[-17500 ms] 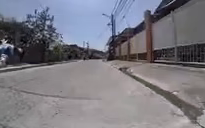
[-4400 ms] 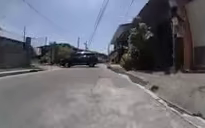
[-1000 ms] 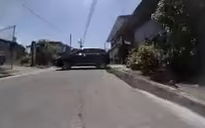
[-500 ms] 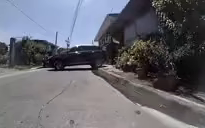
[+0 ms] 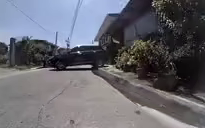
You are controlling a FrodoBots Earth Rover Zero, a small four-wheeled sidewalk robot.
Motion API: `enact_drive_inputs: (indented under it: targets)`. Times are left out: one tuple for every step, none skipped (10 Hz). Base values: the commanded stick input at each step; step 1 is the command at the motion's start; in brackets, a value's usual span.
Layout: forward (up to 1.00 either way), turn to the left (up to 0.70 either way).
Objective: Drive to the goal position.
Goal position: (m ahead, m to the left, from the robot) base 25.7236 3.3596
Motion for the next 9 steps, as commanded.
enact_drive_inputs:
  targets:
    - [0.43, 0.02]
    - [0.72, 0.02]
    - [0.96, 0.02]
    - [1.00, 0.02]
    - [1.00, 0.02]
    - [1.00, 0.02]
    - [1.00, 0.02]
    - [1.00, 0.02]
    - [1.00, 0.38]
